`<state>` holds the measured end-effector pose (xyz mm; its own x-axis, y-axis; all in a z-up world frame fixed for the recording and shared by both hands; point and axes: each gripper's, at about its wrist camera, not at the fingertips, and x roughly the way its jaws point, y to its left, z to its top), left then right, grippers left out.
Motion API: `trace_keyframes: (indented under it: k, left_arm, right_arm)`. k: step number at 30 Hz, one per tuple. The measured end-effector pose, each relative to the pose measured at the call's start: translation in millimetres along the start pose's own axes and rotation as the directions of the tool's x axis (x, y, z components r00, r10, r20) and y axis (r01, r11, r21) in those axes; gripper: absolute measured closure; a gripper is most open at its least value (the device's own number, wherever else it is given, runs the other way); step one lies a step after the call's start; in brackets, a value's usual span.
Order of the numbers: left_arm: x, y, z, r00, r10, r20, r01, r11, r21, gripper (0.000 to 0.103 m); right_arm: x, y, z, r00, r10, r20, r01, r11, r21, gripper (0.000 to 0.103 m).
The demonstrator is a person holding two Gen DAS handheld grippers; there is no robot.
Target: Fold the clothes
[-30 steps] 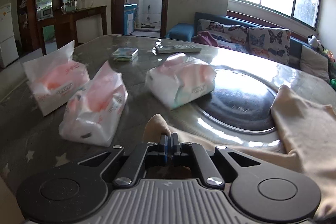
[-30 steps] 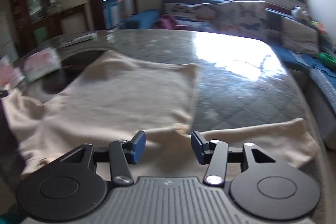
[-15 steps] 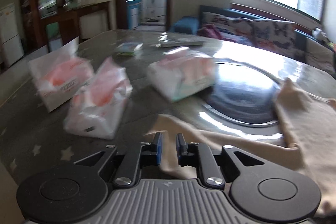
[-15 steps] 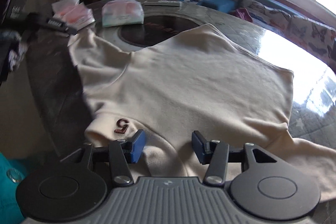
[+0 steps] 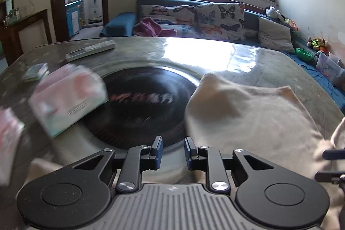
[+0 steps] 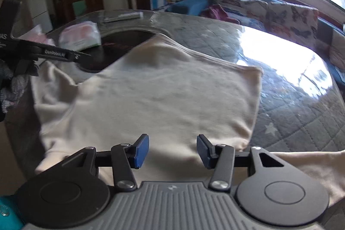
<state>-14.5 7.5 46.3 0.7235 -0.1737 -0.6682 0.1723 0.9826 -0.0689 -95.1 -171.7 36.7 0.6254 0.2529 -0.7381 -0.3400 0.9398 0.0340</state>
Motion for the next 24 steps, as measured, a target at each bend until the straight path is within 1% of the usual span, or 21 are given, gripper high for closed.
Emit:
trace_keyframes:
  k: [2,4,6,7,8,10,11,13,15,16,17,18,19,20,22,24]
  left_arm:
    - [14.6,-4.0,11.1,1.000,0.002,-0.009,-0.002,1.000,-0.007,0.079]
    - [28.3,-7.1,22.1,1.000,-0.003,-0.012,0.002,1.000,-0.014,0.079]
    - [42.3,-11.6,31.9,1.000,-0.008,-0.011,0.007,1.000,-0.016,0.072]
    - [49.8,-13.9,36.2,1.000,-0.004,-0.010,0.004,1.000,-0.016,0.062]
    - [56.6,-15.7,39.4,1.000,-0.002,-0.009,0.002,1.000,-0.016,0.055]
    - [69.5,-19.4,46.0,1.000,-0.002,-0.010,0.001,1.000,-0.011,0.054]
    - [75.2,-20.5,48.6,1.000,-0.011,-0.014,0.011,1.000,-0.014,0.053]
    - [85.3,-20.0,52.1,0.999,-0.035,-0.027,0.034,0.999,-0.028,0.052]
    - [94.0,-16.9,53.8,0.997,-0.059,-0.043,0.056,0.997,-0.052,0.054]
    - [95.9,-15.0,53.7,0.996,-0.076,-0.041,0.074,0.995,-0.064,0.060]
    - [95.7,-14.0,53.3,0.995,-0.099,-0.035,0.096,0.993,-0.073,0.072]
    - [95.1,-13.2,52.8,0.992,-0.121,-0.029,0.119,0.990,-0.081,0.079]
    - [94.5,-12.4,52.4,0.989,-0.144,-0.022,0.142,0.986,-0.089,0.091]
    - [92.3,-13.6,52.3,0.986,-0.167,-0.009,0.165,0.982,-0.088,0.096]
    - [85.7,-18.0,52.1,0.979,-0.203,0.022,0.204,0.976,-0.074,0.099]
    - [77.1,-24.2,51.6,0.973,-0.226,0.055,0.228,0.972,-0.048,0.100]
  right_arm:
    - [9.1,-9.0,-1.1,1.000,-0.016,-0.014,0.016,1.000,0.026,0.053]
    - [10.3,-12.0,-4.4,1.000,-0.010,-0.014,0.011,1.000,0.027,0.053]
    - [9.2,-10.8,-5.9,1.000,-0.010,-0.015,0.010,1.000,0.014,0.052]
    - [9.3,-9.9,-6.4,1.000,-0.011,-0.014,0.011,1.000,0.008,0.052]
    - [9.5,-9.0,-6.8,1.000,-0.012,-0.014,0.012,1.000,0.002,0.052]
    - [9.4,-7.1,-6.6,1.000,-0.014,-0.017,0.014,1.000,-0.008,0.052]
    - [9.4,-6.5,-6.5,1.000,-0.014,-0.018,0.013,1.000,-0.011,0.051]
    - [9.3,-7.5,-6.0,1.000,-0.007,-0.018,0.006,1.000,-0.009,0.050]
    - [9.1,-8.0,-5.8,1.000,-0.003,-0.018,0.003,1.000,-0.011,0.050]
    - [9.0,-8.0,-5.8,1.000,-0.002,-0.017,0.002,1.000,-0.014,0.050]
    - [8.8,-8.1,-5.9,1.000,-0.002,-0.016,0.001,1.000,-0.016,0.050]
    - [8.7,-8.4,-6.2,1.000,-0.001,-0.015,0.001,1.000,-0.017,0.049]
    - [8.7,-8.5,-6.3,1.000,0.000,-0.014,-0.001,1.000,-0.018,0.049]
    - [8.5,-8.7,-6.6,1.000,0.002,-0.013,-0.002,1.000,-0.018,0.049]
    - [8.8,-8.5,-6.6,1.000,0.001,-0.011,-0.002,1.000,-0.019,0.047]
    - [9.1,-7.6,-6.8,1.000,-0.001,-0.008,0.001,1.000,-0.021,0.046]
